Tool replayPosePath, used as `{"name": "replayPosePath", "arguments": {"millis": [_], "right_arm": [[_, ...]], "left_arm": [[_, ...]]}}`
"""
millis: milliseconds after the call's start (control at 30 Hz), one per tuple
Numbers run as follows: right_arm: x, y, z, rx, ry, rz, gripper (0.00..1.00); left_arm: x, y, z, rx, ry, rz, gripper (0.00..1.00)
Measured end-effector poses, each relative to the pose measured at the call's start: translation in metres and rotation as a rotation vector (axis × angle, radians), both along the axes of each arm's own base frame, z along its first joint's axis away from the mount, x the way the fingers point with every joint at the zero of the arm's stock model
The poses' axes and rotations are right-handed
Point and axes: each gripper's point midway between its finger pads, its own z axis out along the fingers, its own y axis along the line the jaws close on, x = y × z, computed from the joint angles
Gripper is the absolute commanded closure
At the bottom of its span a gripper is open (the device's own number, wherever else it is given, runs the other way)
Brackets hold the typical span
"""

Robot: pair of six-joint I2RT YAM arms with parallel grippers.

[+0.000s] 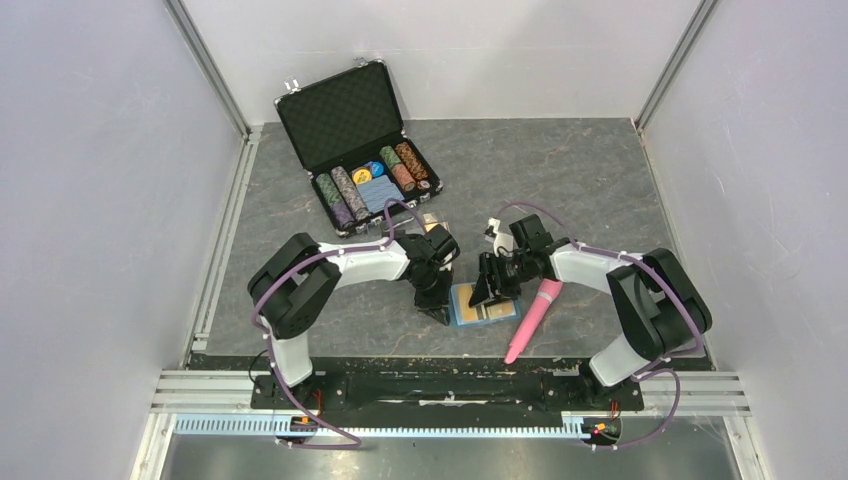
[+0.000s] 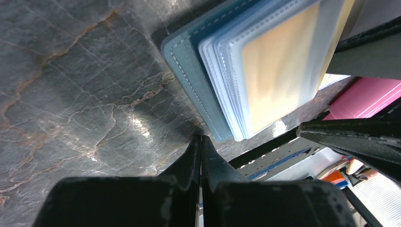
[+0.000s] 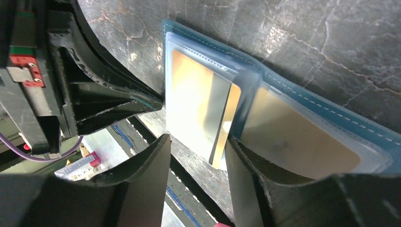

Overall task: Put the credit cards into the card holder
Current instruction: Insert the credit card into the card holder.

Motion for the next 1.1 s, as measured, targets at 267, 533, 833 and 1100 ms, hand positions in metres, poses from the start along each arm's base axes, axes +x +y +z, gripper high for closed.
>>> {"name": "replayPosePath", "arguments": {"millis": [267, 533, 833, 1100], "right_arm": [[-0.005, -0.004, -0.007, -0.023, 0.023, 0.013, 0.78], [-0.007, -0.005, -0.006, -0.031, 0.042, 0.018, 0.56], [0.007, -0.005, 0.013, -0.063, -0.017, 0.048, 0.43], [0.01, -0.01, 0.018, -0.1, -0.035, 0.071, 0.65]], "left_arm": [[0.006, 0.0, 0.001, -0.008, -0.014, 0.013, 0.92], [0.019, 0.005, 0.013, -0.023, -0.06, 0.046, 0.65], [0.049, -0.001, 0.054, -0.204, -0.141, 0.125, 0.6], [0.055, -0.022, 0.057, -0.314, -0.111, 0.138, 0.58]]}}
